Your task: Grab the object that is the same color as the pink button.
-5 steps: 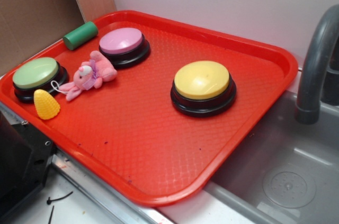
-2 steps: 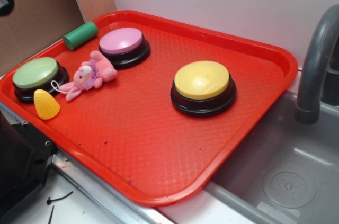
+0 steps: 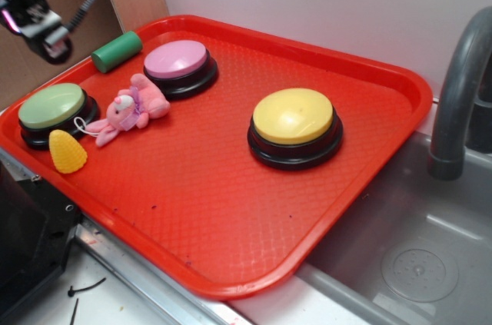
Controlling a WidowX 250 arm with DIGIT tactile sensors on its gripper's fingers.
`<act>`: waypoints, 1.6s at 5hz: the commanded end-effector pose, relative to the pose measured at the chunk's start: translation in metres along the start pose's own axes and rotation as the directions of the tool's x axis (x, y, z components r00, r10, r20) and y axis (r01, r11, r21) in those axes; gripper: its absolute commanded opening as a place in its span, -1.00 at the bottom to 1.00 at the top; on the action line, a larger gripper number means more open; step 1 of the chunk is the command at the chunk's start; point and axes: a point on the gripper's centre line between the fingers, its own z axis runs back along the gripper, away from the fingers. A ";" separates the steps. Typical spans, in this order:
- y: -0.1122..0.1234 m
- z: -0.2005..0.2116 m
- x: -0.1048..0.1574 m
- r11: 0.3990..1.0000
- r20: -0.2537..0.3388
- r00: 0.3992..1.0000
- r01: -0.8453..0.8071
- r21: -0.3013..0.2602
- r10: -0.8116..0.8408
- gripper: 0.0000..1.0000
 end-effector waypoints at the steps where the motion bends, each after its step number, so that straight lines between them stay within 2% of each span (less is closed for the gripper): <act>1: -0.006 -0.063 0.032 0.996 0.015 0.999 0.027 0.091 -0.029 1.00; 2: -0.003 -0.080 0.035 0.994 -0.011 0.998 0.062 0.094 -0.062 1.00; 3: -0.012 -0.089 0.034 0.992 -0.015 0.995 0.102 0.071 -0.101 1.00; 4: -0.013 -0.093 0.027 0.995 0.002 0.996 0.090 0.035 -0.090 0.21; 5: -0.006 -0.088 0.026 1.000 -0.047 0.999 0.006 -0.014 -0.007 -1.00; 6: -0.005 -0.071 0.029 1.000 -0.082 0.997 -0.003 0.014 0.004 -1.00; 7: -0.021 -0.025 0.038 1.000 -0.080 0.997 -0.016 0.011 0.016 -1.00; 8: -0.044 0.023 0.044 0.999 -0.056 0.998 -0.033 -0.035 0.031 -1.00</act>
